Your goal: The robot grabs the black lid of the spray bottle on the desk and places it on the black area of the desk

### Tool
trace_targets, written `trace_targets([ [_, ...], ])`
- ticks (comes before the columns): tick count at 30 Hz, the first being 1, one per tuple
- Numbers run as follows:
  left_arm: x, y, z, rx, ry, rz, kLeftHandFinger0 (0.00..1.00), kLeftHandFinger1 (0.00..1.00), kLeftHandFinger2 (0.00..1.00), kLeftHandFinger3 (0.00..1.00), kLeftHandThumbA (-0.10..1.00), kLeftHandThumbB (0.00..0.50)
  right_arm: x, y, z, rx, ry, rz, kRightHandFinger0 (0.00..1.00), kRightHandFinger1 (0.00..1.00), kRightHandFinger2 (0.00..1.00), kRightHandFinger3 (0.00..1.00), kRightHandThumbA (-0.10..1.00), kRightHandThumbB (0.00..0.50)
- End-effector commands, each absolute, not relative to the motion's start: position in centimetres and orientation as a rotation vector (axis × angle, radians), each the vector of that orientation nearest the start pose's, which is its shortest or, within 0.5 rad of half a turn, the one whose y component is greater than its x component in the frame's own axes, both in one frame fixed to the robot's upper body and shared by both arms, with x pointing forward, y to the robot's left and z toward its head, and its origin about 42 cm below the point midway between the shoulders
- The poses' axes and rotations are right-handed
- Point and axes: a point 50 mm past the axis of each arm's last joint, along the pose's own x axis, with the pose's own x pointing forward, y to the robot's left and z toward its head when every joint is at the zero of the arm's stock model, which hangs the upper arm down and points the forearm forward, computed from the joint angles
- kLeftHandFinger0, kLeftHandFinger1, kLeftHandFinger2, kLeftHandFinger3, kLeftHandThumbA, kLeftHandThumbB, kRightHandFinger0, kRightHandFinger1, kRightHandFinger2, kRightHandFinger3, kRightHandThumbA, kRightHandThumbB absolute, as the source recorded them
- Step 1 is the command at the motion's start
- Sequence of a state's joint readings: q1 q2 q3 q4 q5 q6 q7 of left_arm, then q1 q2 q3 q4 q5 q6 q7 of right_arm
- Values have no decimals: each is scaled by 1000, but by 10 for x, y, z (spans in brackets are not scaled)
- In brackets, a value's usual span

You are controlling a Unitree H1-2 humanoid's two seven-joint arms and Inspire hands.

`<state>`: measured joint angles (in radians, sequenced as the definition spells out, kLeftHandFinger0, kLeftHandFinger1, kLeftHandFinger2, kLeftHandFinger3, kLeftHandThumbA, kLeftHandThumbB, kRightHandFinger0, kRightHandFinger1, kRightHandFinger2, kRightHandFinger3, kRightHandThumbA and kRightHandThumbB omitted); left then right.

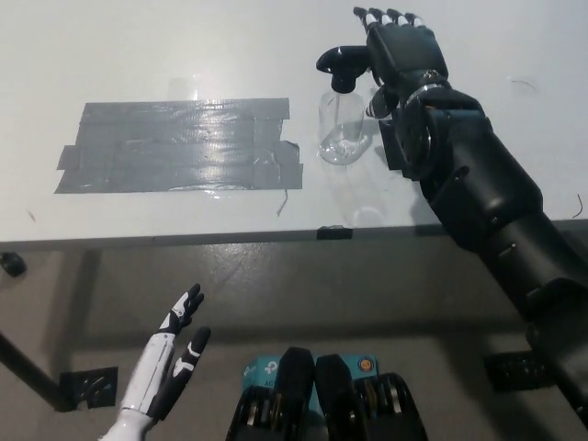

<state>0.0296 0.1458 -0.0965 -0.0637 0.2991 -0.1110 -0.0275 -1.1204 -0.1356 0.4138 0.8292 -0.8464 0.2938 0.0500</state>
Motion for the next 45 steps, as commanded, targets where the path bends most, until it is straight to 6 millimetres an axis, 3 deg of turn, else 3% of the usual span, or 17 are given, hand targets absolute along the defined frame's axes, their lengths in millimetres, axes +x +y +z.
trace_targets([
  [1,275,226,123,469,-209,-167,1000,1000,1000,1000,1000,29,564,-92,372,-1356,-256,27,1000,1000,1000,1000,1000,500],
  [14,277,225,126,473,-211,-175,1000,1000,1000,1000,1000,28,560,-75,376,-1380,-302,20,1000,1000,1000,1000,970,500],
  [19,280,224,127,487,-225,-182,1000,1000,1000,1000,1000,38,558,-70,378,-1411,-420,-55,1000,1000,1000,1000,859,500],
  [21,280,224,127,490,-224,-186,1000,1000,1000,1000,1000,44,560,-68,378,-1431,-435,-67,1000,1000,1000,1000,731,451],
  [22,280,223,127,488,-221,-187,1000,1000,1000,1000,1000,49,562,-68,377,-1451,-442,-57,1000,1000,1000,1000,623,369],
  [23,280,223,128,490,-222,-187,1000,1000,1000,1000,1000,51,563,-67,377,-1459,-441,-43,1000,967,900,905,442,261],
  [24,280,223,128,495,-224,-188,1000,1000,1000,1000,1000,53,564,-66,377,-1459,-424,-11,879,756,731,787,160,244],
  [25,281,224,128,494,-224,-188,1000,1000,1000,1000,1000,59,565,-65,377,-1456,-403,3,609,554,600,809,-23,249],
  [26,281,224,129,496,-228,-190,1000,1000,1000,1000,1000,54,566,-65,376,-1457,-379,18,337,316,445,891,-85,259],
  [27,282,224,129,500,-231,-191,1000,1000,1000,1000,1000,56,567,-65,375,-1468,-344,32,44,105,265,906,-99,274],
  [29,283,224,129,504,-234,-193,1000,1000,1000,1000,1000,56,569,-67,373,-1485,-312,35,0,5,192,825,-100,301],
  [31,282,224,129,496,-228,-198,1000,1000,1000,1000,1000,58,570,-71,370,-1511,-280,46,0,1,177,691,-100,288],
  [32,282,224,129,493,-225,-200,1000,1000,1000,1000,1000,60,571,-73,368,-1525,-261,51,0,8,181,673,-100,284],
  [37,286,225,131,496,-236,-203,1000,1000,1000,1000,1000,62,574,-78,368,-1545,-212,69,3,41,240,739,-100,296],
  [40,286,226,131,494,-234,-209,1000,1000,1000,1000,1000,61,575,-81,367,-1548,-213,74,0,0,163,661,-100,280],
  [43,288,226,133,496,-247,-209,1000,1000,1000,1000,1000,50,576,-82,371,-1548,-214,75,0,18,191,729,-100,276],
  [45,289,227,135,505,-251,-212,1000,1000,1000,1000,1000,54,577,-83,373,-1550,-216,77,7,51,220,718,-100,269],
])
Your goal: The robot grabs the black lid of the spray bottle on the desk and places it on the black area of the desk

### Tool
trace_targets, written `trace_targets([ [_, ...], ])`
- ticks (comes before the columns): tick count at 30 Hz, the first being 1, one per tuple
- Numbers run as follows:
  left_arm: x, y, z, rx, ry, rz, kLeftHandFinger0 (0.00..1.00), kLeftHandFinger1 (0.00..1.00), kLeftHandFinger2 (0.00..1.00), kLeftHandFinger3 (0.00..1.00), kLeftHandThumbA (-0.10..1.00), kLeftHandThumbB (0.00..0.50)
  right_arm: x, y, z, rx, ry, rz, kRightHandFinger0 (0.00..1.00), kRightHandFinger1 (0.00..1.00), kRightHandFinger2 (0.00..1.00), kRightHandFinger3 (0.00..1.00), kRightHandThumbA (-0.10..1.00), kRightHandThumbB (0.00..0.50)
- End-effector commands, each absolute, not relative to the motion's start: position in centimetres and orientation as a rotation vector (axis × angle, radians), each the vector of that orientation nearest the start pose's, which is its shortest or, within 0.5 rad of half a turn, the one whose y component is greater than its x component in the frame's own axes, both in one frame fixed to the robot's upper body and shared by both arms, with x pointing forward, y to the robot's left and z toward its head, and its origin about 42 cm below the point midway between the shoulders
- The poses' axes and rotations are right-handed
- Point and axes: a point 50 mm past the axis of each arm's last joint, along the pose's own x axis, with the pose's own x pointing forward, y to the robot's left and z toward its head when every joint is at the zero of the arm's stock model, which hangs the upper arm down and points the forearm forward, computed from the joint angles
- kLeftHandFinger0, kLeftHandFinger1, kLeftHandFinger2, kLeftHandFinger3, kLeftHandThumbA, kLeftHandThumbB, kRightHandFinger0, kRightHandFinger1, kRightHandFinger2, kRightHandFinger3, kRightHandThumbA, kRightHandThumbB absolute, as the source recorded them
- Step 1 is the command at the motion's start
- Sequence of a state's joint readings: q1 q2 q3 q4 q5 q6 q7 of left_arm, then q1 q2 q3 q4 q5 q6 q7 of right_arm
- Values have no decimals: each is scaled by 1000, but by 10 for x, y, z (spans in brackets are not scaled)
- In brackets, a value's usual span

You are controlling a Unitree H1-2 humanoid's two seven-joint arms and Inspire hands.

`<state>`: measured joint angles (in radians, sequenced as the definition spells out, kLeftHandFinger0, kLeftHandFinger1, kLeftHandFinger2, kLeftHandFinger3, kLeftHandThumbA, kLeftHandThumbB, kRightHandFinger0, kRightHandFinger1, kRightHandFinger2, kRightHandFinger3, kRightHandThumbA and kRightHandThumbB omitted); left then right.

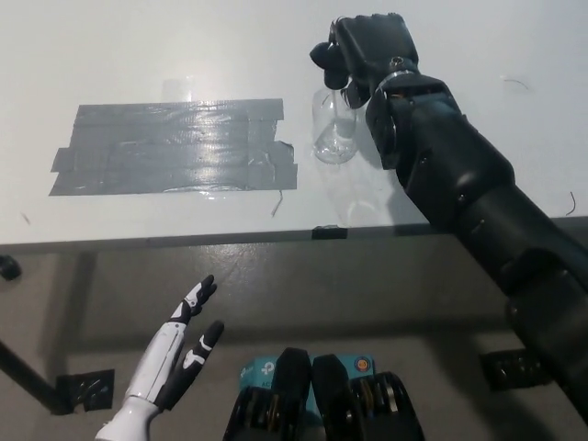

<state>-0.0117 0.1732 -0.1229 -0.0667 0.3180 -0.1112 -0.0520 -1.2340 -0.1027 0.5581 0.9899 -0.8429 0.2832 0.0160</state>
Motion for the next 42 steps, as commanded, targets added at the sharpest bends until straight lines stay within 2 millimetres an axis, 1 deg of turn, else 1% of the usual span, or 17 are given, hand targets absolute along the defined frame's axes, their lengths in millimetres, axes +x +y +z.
trace_targets([
  [1,290,226,135,507,-250,-211,1000,1000,1000,1000,1000,46,577,-83,375,-1553,-217,78,6,60,231,705,-100,271],
  [4,291,227,136,513,-256,-215,1000,1000,1000,1000,1000,46,577,-83,381,-1545,-214,89,0,6,170,695,-100,255],
  [5,291,227,136,512,-265,-218,1000,1000,1000,1000,1000,24,576,-84,383,-1542,-226,85,0,14,166,635,-100,263],
  [8,294,227,137,518,-274,-228,1000,1000,1000,1000,1000,15,576,-84,391,-1537,-238,79,40,98,224,632,-100,258],
  [14,294,227,137,514,-265,-233,1000,1000,1000,1000,1000,17,573,-83,403,-1526,-273,73,0,105,214,616,-100,244],
  [17,296,228,139,526,-283,-241,1000,1000,989,1000,1000,2,571,-81,413,-1514,-302,66,0,200,306,549,-100,248],
  [19,296,228,140,524,-283,-244,1000,987,969,1000,1000,3,570,-80,420,-1510,-312,61,2,350,568,554,-100,234],
  [21,296,228,140,529,-282,-246,1000,983,965,1000,1000,2,569,-80,422,-1509,-322,61,2,393,672,567,-100,231],
  [24,297,228,141,535,-291,-249,1000,966,951,1000,1000,0,567,-79,428,-1503,-344,58,0,390,723,644,-100,231],
  [28,299,228,144,539,-292,-250,998,941,936,1000,1000,4,565,-78,437,-1495,-363,57,0,386,725,590,-100,236],
  [31,300,228,143,537,-296,-252,961,910,924,1000,1000,0,563,-78,444,-1485,-370,60,24,389,698,653,-100,253],
  [34,300,227,143,534,-300,-255,943,889,910,1000,1000,0,562,-77,450,-1479,-374,62,42,385,676,600,-100,259],
  [36,300,227,143,534,-307,-255,917,865,895,1000,1000,0,561,-79,453,-1476,-391,57,1,407,750,407,-100,261],
  [37,300,227,143,537,-310,-256,903,858,890,1000,1000,0,561,-80,453,-1473,-397,57,0,418,777,406,-100,260],
  [39,300,227,142,540,-304,-257,915,867,899,1000,1000,15,561,-81,454,-1469,-400,56,17,455,826,503,-100,262],
  [40,300,227,142,541,-294,-259,931,873,906,1000,1000,18,560,-81,455,-1468,-400,55,15,451,816,467,-100,273],
  [42,301,228,144,545,-287,-258,943,877,908,1000,1000,10,561,-82,457,-1464,-402,53,20,443,794,570,-100,265],
])
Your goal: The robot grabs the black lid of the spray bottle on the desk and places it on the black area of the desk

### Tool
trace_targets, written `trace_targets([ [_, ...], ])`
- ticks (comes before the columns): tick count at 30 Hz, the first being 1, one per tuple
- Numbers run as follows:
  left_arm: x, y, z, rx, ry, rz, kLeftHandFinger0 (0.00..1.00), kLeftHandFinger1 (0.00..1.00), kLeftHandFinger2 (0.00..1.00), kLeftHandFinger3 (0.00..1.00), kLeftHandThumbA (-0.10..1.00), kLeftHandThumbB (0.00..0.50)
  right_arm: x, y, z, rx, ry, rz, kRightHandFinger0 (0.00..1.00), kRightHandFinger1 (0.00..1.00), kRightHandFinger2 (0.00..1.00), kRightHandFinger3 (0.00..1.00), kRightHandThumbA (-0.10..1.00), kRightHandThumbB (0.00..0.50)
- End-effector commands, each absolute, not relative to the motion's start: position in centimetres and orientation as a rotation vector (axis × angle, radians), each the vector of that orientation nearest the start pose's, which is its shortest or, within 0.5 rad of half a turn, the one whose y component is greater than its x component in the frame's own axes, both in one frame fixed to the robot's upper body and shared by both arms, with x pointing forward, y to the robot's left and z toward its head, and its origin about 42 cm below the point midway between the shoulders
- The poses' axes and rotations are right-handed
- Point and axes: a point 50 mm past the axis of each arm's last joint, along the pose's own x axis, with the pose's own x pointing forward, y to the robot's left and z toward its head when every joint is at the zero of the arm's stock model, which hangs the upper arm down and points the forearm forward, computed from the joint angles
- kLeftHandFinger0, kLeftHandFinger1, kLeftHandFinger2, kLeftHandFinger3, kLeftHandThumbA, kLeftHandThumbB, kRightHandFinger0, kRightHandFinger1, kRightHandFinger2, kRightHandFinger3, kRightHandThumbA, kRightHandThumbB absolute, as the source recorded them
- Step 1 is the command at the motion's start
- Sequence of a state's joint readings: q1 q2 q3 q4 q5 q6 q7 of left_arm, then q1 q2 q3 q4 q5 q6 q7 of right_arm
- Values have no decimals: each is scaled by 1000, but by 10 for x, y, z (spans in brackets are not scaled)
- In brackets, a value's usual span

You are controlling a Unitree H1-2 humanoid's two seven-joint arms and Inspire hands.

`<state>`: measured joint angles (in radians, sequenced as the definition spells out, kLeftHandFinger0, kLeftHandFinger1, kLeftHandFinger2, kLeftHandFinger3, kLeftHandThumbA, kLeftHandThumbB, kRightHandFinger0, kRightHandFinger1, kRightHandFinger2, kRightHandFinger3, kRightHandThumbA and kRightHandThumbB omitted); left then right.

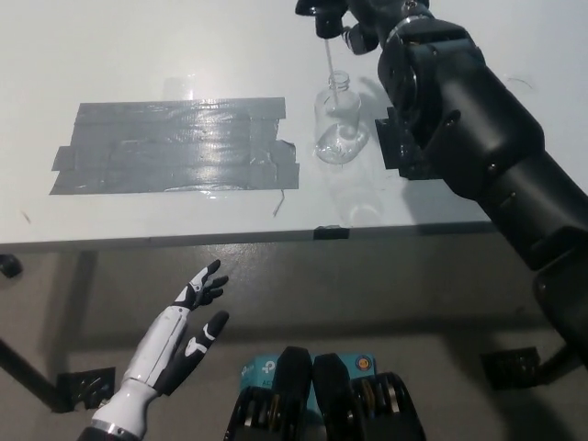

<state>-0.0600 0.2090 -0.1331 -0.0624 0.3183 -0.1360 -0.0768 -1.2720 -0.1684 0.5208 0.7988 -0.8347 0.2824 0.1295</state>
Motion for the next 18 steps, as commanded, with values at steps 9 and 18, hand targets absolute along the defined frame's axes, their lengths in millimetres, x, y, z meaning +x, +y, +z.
trace_targets([
  [9,301,228,143,541,-290,-272,911,869,906,1000,1000,24,562,-101,468,-1445,-401,11,120,618,994,522,-100,268],
  [18,299,230,141,545,-291,-274,878,892,956,1000,1000,21,557,-134,496,-1363,-423,-85,90,508,861,760,-100,258],
])
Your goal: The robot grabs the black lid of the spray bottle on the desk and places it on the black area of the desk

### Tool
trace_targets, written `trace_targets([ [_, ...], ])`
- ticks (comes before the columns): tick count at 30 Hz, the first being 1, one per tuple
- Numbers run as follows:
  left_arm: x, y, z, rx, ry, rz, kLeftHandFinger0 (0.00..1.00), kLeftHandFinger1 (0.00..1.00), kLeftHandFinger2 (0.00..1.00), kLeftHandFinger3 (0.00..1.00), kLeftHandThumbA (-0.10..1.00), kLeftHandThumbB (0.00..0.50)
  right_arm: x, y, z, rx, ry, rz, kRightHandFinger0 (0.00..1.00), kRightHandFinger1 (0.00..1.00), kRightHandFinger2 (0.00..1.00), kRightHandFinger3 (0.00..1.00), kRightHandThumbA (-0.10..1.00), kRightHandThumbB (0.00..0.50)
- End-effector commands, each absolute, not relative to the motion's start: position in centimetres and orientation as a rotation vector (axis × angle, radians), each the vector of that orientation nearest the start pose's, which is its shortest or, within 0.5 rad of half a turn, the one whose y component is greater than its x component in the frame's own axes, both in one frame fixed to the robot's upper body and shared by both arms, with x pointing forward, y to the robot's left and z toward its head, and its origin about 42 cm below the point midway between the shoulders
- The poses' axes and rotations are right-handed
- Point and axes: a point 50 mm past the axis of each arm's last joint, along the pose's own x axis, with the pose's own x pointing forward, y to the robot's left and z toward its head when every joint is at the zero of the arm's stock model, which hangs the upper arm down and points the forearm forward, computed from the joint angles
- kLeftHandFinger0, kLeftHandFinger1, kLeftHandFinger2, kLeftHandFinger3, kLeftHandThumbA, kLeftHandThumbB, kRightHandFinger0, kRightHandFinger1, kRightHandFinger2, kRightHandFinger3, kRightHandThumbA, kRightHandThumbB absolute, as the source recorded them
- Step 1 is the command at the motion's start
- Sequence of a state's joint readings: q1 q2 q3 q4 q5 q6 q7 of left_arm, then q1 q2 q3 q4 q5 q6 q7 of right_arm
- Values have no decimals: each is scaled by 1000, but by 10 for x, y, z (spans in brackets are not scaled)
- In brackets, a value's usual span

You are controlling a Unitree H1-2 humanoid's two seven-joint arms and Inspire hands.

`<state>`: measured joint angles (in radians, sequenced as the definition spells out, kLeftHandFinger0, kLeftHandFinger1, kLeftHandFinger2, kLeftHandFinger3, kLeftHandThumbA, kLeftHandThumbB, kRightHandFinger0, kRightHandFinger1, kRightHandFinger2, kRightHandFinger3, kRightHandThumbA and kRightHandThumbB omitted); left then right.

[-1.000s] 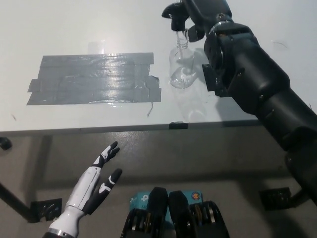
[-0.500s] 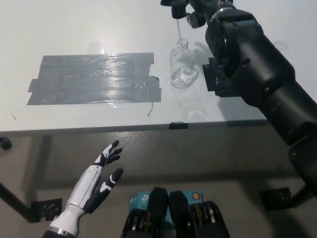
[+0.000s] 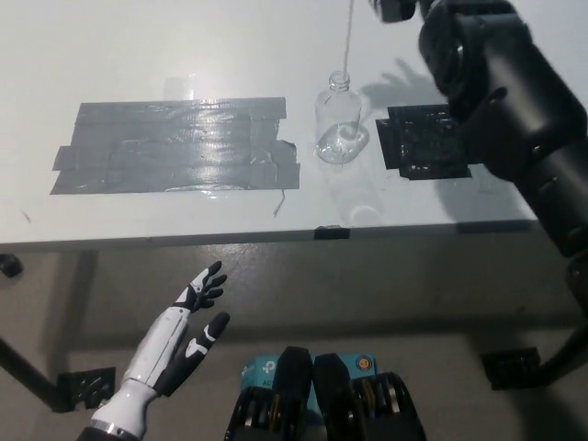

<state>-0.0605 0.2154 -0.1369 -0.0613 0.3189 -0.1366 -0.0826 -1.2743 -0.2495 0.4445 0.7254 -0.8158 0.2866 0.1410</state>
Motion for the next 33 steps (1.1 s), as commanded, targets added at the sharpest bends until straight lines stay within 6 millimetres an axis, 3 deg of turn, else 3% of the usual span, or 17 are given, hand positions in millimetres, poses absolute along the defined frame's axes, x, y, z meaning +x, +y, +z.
trace_targets([
  [1,299,230,141,547,-289,-272,876,887,948,1000,1000,27,557,-139,499,-1354,-429,-98,66,478,831,693,-100,267],
  [5,297,230,137,558,-290,-266,871,881,933,1000,1000,30,556,-158,511,-1318,-437,-137,85,502,832,583,-100,263],
  [7,296,230,136,557,-283,-269,882,892,937,1000,1000,23,555,-169,515,-1300,-449,-158,27,460,796,545,-100,263],
  [8,295,231,136,560,-278,-269,885,893,937,1000,1000,23,554,-170,515,-1299,-454,-160,14,465,813,569,-100,261],
  [9,294,232,134,559,-276,-265,887,886,927,1000,1000,19,553,-174,515,-1285,-453,-159,26,511,883,663,-100,257],
  [11,291,234,132,547,-272,-259,876,871,911,1000,1000,12,554,-179,514,-1280,-450,-174,59,550,919,803,-100,256],
  [17,283,241,129,564,-253,-248,873,881,915,1000,1000,25,554,-194,504,-1224,-435,-191,1,418,750,644,-100,259],
  [20,281,243,126,563,-247,-244,870,888,925,1000,1000,28,556,-201,489,-1192,-400,-196,0,360,709,575,-100,243],
  [25,277,242,122,548,-247,-243,865,890,926,1000,1000,31,562,-207,445,-1165,-321,-175,0,333,667,492,-100,236],
  [29,274,243,120,561,-245,-234,848,871,901,1000,1000,48,570,-208,399,-1163,-236,-136,0,389,721,477,-100,223],
  [33,275,243,122,554,-241,-230,854,872,896,1000,1000,49,578,-210,368,-1144,-163,-111,0,429,760,469,-100,221],
])
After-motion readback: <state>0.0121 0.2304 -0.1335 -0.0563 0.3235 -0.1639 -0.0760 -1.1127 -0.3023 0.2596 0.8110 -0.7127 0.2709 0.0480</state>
